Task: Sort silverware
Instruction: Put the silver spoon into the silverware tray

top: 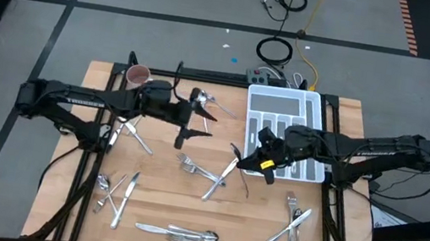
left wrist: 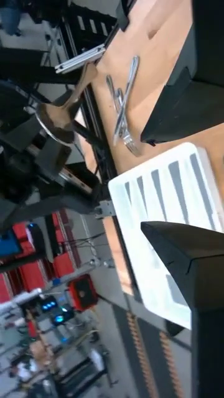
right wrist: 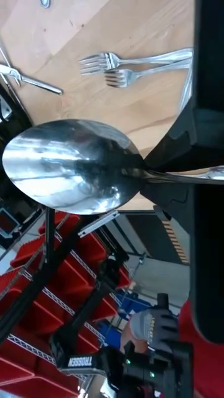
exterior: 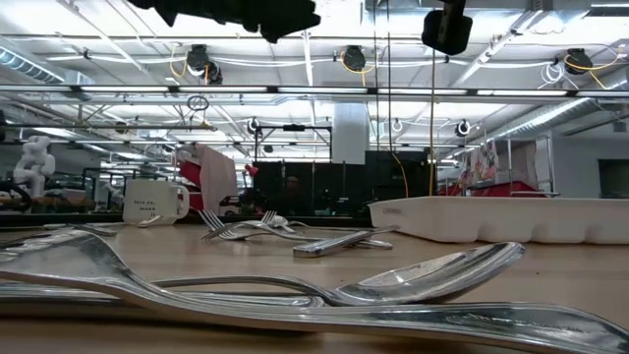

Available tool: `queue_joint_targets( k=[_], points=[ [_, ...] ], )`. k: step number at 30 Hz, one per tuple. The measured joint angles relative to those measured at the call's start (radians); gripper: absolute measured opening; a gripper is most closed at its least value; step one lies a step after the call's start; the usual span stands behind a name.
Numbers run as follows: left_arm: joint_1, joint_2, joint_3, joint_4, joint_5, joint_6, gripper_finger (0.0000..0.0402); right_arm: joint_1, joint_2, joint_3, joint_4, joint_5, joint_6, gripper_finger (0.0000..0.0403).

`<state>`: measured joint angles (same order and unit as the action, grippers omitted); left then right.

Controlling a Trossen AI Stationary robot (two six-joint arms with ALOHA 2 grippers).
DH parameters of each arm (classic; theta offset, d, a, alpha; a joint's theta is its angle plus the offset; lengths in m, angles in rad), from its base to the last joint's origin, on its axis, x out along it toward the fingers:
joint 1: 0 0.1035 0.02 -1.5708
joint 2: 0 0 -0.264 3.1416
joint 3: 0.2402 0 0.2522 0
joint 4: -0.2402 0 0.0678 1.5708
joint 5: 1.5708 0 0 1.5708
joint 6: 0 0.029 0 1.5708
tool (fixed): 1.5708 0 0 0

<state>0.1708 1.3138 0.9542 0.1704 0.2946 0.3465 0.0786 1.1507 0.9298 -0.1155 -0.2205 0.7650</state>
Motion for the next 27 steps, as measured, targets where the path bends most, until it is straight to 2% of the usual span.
queue_joint_targets(
  k=[8,18,27],
  points=[
    [-0.028,0.083,0.083,0.057,0.0,0.181,0.0223,-0.014,0.01,0.0,0.0,-0.028,-0.018,0.0],
    [-0.03,0.122,0.128,0.048,0.113,0.22,0.0223,-0.025,0.01,0.0,-0.001,-0.048,-0.029,0.0],
    [-0.054,0.143,0.129,0.062,0.116,0.36,0.0223,-0.048,0.01,0.0,-0.001,-0.06,-0.045,0.0]
  ],
)
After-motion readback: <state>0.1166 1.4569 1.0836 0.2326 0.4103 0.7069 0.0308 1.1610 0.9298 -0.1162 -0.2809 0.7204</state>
